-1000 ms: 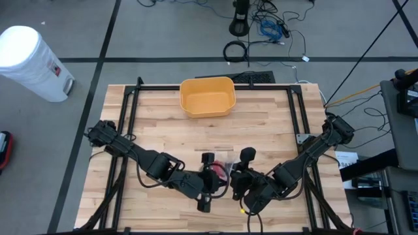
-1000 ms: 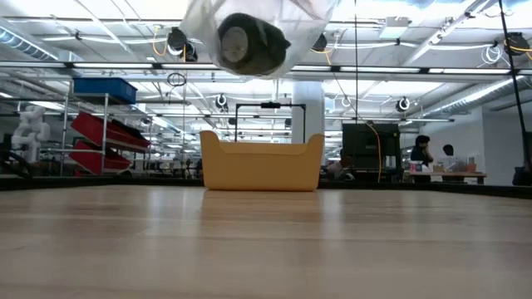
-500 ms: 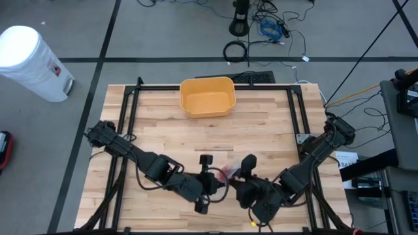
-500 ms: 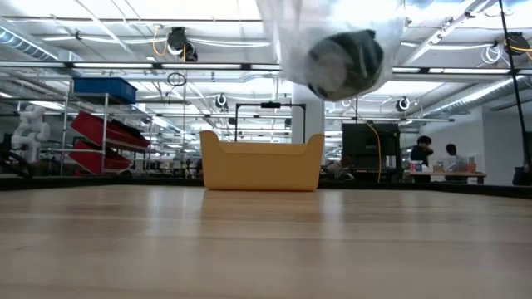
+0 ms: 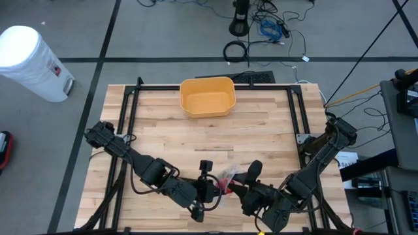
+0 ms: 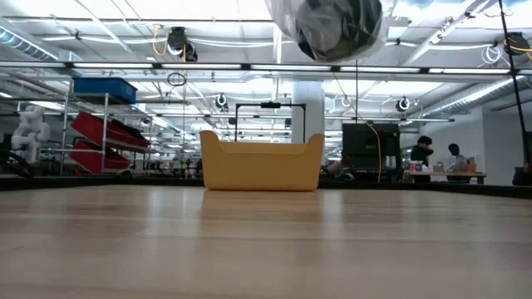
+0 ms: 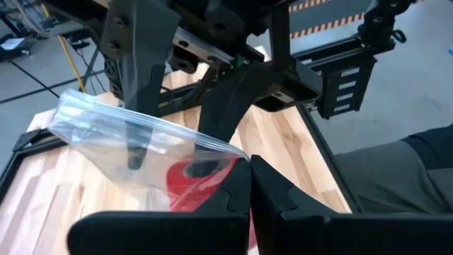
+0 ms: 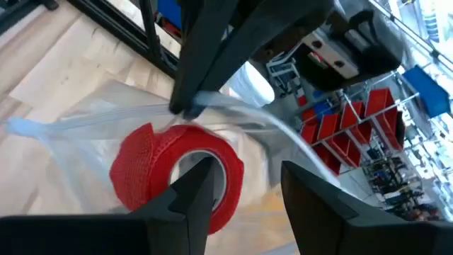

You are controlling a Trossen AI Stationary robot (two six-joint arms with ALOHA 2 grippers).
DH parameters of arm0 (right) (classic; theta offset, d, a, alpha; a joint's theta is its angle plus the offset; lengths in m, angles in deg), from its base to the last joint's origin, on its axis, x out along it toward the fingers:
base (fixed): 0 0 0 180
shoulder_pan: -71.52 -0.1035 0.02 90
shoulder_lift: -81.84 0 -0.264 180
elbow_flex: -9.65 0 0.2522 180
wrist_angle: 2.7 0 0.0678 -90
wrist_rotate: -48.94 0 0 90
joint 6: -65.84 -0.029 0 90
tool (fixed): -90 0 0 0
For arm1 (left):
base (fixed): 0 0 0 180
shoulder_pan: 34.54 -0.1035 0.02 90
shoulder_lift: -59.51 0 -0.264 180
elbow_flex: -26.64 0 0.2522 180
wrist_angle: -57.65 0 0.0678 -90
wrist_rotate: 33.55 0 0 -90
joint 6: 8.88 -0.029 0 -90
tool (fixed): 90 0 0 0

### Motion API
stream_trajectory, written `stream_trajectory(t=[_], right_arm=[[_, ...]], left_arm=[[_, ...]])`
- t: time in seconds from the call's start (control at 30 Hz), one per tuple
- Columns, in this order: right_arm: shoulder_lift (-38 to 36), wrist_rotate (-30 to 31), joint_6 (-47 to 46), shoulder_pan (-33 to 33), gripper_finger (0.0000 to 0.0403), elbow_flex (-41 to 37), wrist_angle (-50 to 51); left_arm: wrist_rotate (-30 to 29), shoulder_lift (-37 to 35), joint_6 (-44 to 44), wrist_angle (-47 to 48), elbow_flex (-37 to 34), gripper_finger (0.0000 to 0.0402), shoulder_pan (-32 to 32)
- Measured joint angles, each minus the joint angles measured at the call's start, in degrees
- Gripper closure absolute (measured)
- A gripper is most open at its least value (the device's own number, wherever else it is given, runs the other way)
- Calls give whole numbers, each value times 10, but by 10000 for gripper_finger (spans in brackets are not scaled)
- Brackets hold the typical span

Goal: Roll bandage
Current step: Put the red bandage into the transparent zip bag

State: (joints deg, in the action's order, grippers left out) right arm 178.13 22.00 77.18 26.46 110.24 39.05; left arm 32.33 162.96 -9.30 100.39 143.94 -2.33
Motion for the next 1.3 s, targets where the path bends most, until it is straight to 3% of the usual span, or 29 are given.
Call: stream_trajectory(t=[0.43,0.53,0.7,0.9,1.03,1.2,1.3], right_arm=[[0,32,82,-22,252,0,0],[0,12,72,-24,252,0,2],[-18,-54,-26,-10,252,0,59],[-61,-95,-132,20,252,0,186],[-107,-153,-128,22,252,0,185],[-148,-175,-135,-5,252,0,196],[-149,-245,-144,-26,252,0,211]], left_arm=[[2,1,-1,1,0,401,0],[0,1,16,1,0,401,-4],[-2,5,36,10,0,401,-19],[90,-3,73,10,0,401,-56],[155,-4,87,10,0,401,-80],[200,-4,91,11,0,401,-110],[214,-4,91,11,0,401,-120]])
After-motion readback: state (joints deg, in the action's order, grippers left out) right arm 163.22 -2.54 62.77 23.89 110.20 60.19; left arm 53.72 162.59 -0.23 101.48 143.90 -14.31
